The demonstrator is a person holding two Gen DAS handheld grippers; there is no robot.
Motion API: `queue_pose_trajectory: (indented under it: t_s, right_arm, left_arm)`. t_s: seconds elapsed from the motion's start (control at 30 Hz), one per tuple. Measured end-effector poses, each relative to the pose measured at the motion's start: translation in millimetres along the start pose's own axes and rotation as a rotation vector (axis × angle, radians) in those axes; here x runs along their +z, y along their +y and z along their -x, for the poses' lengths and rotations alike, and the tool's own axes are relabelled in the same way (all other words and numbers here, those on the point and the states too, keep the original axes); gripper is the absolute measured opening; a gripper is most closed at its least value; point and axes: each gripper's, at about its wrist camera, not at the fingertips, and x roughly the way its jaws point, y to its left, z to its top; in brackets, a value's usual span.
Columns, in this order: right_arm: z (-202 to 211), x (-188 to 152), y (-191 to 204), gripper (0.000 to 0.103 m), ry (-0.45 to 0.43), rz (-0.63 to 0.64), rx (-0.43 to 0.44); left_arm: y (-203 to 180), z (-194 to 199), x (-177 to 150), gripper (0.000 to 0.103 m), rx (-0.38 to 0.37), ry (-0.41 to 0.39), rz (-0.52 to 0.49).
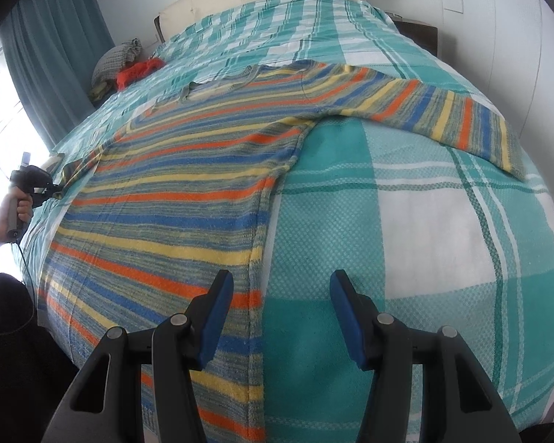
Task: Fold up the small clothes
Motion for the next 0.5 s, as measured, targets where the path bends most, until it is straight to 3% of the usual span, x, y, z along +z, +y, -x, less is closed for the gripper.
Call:
queue_pose_trajectory:
  t_s: [0.07, 0.13, 0.17, 0.23, 0.27, 0.33, 0.37, 0.43, 0.5]
  right_arm:
    - [3.7, 1.0, -2.2, 0.055, -0.016, -0.011, -0.008]
    - [7.9, 1.4, -5.3, 0.055, -0.035, -0.024, -0.021]
    - [9.3, 1.7, -7.6, 0.055, -0.042, -0.033, -0.026]
    - [9.8, 2.5, -10.4, 0.055, -0.048, -0.046, -0.03]
    - [8.9, 3.1, -11.1, 0.055, -0.046, -0.05, -0.03]
    - [5.9, 3.6, -9.6, 0.055, -0.037, -0.046, -0.034]
    - [4.6, 3.6, -8.3, 0.054, -0.034, -0.041, -0.036]
    - [2.4, 3.0, -4.3, 0.055, -0.028, -0.027, -0.037]
    - [1.6, 2.0, -0.9, 0.055, -0.025, -0.01, -0.045]
  left_arm:
    - [30.2, 4.5, 2.6, 0.012, -0.028, 0.002, 0.099]
    - [46.9, 16.5, 3.0, 0.015, -0.04, -0.021, 0.113]
    - [45.6, 23.5, 1.9, 0.018, -0.033, -0.04, 0.068]
    - [32.3, 39.9, -5.6, 0.035, -0.023, -0.08, -0.066]
    - [21.6, 48.2, -11.9, 0.041, -0.038, -0.098, -0.135]
    - [-2.9, 58.3, -23.6, 0.064, -0.086, -0.111, -0.244]
    - [-17.8, 61.1, -28.9, 0.068, -0.104, -0.113, -0.296]
    - [-42.8, 60.6, -38.6, 0.081, -0.132, -0.121, -0.378]
    - [-55.5, 45.9, -38.4, 0.092, -0.107, -0.103, -0.403]
